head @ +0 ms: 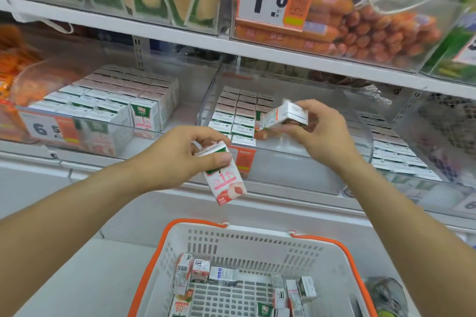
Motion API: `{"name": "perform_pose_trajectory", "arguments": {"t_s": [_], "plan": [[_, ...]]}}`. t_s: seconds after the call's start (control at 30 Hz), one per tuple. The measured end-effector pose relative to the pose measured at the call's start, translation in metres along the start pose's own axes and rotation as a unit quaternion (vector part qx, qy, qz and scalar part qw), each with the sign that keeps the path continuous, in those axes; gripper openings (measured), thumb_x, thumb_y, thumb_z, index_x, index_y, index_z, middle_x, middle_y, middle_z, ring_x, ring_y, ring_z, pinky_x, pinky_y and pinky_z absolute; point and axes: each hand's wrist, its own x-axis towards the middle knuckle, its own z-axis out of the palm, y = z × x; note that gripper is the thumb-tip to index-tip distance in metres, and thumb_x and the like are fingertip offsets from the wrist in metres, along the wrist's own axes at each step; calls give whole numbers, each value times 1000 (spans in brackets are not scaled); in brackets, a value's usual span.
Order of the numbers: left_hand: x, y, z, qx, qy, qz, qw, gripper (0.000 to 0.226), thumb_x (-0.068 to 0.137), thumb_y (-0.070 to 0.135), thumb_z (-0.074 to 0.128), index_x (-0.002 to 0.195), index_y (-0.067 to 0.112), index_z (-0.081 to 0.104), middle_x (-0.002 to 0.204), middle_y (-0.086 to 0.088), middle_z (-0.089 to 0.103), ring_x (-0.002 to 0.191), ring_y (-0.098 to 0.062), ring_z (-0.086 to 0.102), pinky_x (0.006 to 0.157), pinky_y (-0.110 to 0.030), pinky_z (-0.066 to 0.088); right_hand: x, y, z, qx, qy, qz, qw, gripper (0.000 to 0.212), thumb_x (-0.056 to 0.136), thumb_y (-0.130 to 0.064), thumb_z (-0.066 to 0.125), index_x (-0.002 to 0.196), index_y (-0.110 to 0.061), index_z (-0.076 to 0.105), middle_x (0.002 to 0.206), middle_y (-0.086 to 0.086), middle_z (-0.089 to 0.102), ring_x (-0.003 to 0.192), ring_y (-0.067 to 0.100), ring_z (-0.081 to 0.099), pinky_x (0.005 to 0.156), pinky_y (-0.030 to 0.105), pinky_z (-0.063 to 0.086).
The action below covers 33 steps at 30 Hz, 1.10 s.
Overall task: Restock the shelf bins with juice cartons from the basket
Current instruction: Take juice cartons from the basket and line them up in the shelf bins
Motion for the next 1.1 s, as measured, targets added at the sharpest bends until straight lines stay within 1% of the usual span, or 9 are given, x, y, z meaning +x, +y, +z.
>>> {"name": "perform_pose_trajectory", "arguments": {"t_s": [0.23, 0.3, 0.47, 0.57, 0.67, 0.77, 0.9, 1.0, 1.1], "plan": [[0, -17, -18, -71, 69, -19, 995, 30, 83, 28, 72, 113, 26, 71, 101, -12, 68, 85, -24, 70, 70, -25, 58, 78, 22, 55, -237, -124, 50, 962, 51, 83, -31, 78, 128, -14, 61, 125, 10, 66, 110, 29, 63, 86, 33, 50], [-1, -21, -23, -75, 74, -16, 994, 31, 84, 27, 72, 115, 27, 71, 98, -11, 66, 83, -21, 71, 69, -24, 59, 83, 23, 64, -251, -125, 78, 957, 60, 82, -33, 79, 133, -11, 56, 122, 13, 67, 110, 30, 64, 91, 33, 48], [-2, -31, -32, -65, 86, -14, 994, 25, 85, 27, 72, 110, 31, 71, 96, -5, 65, 78, -13, 72, 62, -14, 52, 82, 36, 67, -217, -67, 144, 963, 63, 68, -41, 89, 109, -5, 56, 87, 8, 69, 83, 25, 69, 61, 29, 50], [-4, -33, -34, -76, 107, -2, 991, 22, 87, 21, 70, 107, 32, 70, 98, -8, 65, 75, -9, 71, 60, -12, 51, 73, 26, 57, -170, -66, 184, 966, 61, 75, -38, 83, 117, -6, 52, 104, 8, 66, 93, 27, 66, 75, 33, 53], [-5, -31, -40, -96, 158, 22, 982, 21, 90, 18, 66, 109, 26, 69, 98, -8, 69, 78, -18, 69, 60, -16, 53, 41, -3, 56, -167, 3, 79, 983, 41, 87, -23, 71, 119, -9, 50, 118, 11, 55, 100, 29, 59, 83, 33, 46], [-6, -27, -48, -90, 218, 52, 970, 21, 92, 13, 65, 110, 24, 67, 96, -5, 68, 72, -5, 65, 58, -12, 49, -3, -32, 68, -84, 1, -79, 993, 17, 89, -22, 66, 102, -19, 56, 100, -4, 60, 88, 12, 56, 78, 23, 42], [-6, -29, -64, -32, 269, 56, 961, 25, 93, 13, 64, 115, 24, 66, 102, -3, 67, 82, -16, 68, 60, -13, 52, -30, -20, 88, -183, -106, -172, 962, 34, 86, -44, 67, 113, -24, 58, 110, -9, 57, 105, 13, 51, 92, 25, 33], [-2, -39, -79, 77, 284, 67, 953, 29, 91, 20, 67, 115, 36, 64, 117, -5, 62, 101, -19, 64, 89, -23, 51, -39, -16, 101, -245, -74, -175, 951, 47, 76, -48, 67, 114, -24, 56, 114, -5, 54, 106, 19, 49, 95, 32, 34], [2, -44, -90, 176, 302, 67, 934, 37, 93, 11, 64, 122, 34, 61, 117, -2, 55, 103, -9, 52, 94, -9, 36, -43, -18, 108, -253, -55, -181, 949, 56, 70, -51, 64, 117, -22, 53, 116, -2, 51, 104, 22, 48, 94, 38, 40]]}}
